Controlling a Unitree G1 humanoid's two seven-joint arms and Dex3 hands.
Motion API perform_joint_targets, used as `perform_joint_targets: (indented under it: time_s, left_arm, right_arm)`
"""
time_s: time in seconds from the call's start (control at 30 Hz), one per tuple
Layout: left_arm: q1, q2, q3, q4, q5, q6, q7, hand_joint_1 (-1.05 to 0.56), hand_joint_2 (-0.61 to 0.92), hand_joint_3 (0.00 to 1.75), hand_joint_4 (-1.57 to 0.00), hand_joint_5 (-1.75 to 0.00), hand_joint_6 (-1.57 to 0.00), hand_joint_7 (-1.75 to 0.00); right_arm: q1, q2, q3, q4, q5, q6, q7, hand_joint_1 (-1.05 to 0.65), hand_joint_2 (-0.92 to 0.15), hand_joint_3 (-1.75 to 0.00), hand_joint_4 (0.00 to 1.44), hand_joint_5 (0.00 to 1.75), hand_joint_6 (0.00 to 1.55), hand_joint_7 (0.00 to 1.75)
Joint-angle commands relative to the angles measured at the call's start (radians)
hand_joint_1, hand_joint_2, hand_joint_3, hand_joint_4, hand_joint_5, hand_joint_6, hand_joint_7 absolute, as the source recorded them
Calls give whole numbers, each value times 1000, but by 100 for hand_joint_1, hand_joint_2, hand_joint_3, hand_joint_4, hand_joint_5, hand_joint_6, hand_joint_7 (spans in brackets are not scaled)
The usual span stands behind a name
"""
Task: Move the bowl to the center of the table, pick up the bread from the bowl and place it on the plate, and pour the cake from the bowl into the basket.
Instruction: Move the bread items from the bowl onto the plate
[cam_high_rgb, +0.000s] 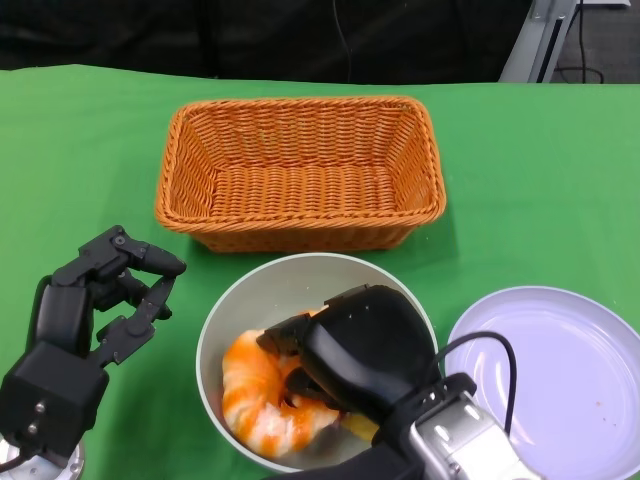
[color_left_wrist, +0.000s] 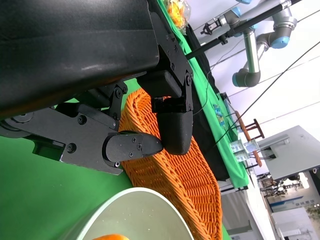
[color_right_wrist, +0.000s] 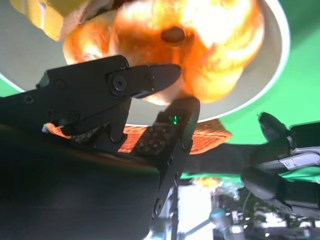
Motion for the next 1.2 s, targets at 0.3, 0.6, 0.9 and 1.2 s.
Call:
perform_joint_targets:
  time_s: [0.3, 0.6, 0.9, 1.2]
  left_arm:
    - [-8, 16, -1, 8, 11, -22, 8, -20, 86, 47, -74, -151, -73, -122]
    - [-16, 20, -3, 23, 9, -33, 0, -23, 87, 44, -72, -162, -71, -123]
    - [-8, 22, -5, 14, 23, -36, 12, -24, 91, 35, -69, -171, -71, -124]
    - [2, 11, -4, -7, -12, -16, -11, -19, 91, 38, -70, -154, -71, -123]
  right_arm:
    - [25, 41, 61, -2, -146, 134, 110, -63, -92, -5, 33, 97, 57, 0]
    - [28, 49, 65, -22, -156, 143, 101, -79, -92, -4, 42, 69, 45, 1]
    - [13, 63, 73, 23, -152, 144, 131, -73, -92, -5, 49, 64, 52, 3]
    - [-31, 66, 103, 97, -176, 144, 212, -59, -92, -13, 65, 63, 66, 4]
